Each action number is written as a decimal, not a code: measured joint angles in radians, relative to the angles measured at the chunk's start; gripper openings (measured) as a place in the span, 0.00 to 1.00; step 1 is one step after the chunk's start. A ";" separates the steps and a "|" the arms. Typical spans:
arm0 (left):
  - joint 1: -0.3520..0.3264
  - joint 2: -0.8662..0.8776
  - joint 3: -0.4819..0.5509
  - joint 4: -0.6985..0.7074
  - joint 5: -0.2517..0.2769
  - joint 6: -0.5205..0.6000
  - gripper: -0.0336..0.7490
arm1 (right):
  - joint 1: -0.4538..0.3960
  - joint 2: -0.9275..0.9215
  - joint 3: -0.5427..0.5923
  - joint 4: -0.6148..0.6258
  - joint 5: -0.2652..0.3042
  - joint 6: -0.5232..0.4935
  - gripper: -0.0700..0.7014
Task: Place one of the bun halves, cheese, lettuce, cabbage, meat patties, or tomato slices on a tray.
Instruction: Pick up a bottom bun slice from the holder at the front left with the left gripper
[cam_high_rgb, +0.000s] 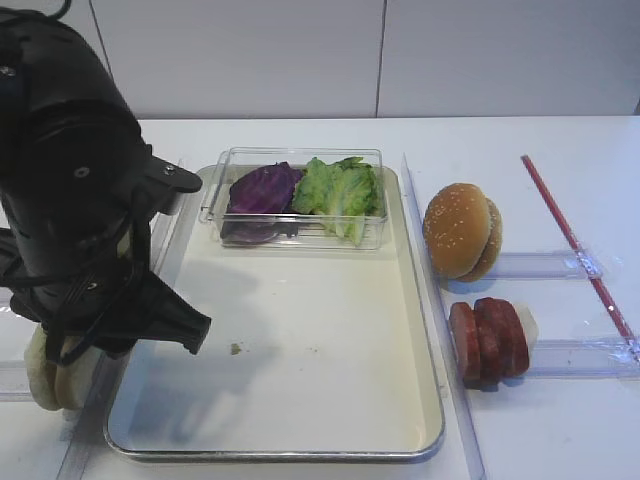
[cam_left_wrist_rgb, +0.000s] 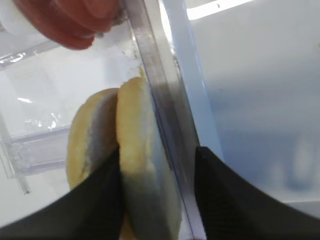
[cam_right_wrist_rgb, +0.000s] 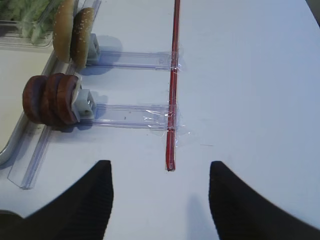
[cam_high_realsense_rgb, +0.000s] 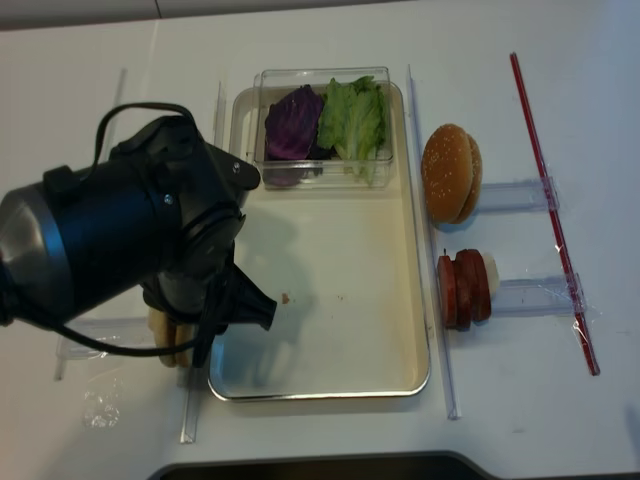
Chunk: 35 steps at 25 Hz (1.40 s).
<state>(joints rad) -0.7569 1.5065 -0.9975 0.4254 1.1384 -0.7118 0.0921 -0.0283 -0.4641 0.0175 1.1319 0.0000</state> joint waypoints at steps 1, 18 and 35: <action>0.000 0.000 0.000 0.013 0.000 -0.006 0.45 | 0.000 0.000 0.000 0.000 0.000 0.000 0.69; 0.000 0.000 0.000 0.020 0.003 -0.015 0.20 | 0.000 0.000 0.000 0.000 0.000 0.005 0.69; 0.000 -0.009 -0.018 0.018 0.022 -0.015 0.17 | 0.000 0.000 0.000 0.000 -0.002 0.008 0.69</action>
<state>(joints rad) -0.7569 1.4974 -1.0150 0.4439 1.1600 -0.7272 0.0921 -0.0283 -0.4641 0.0175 1.1301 0.0077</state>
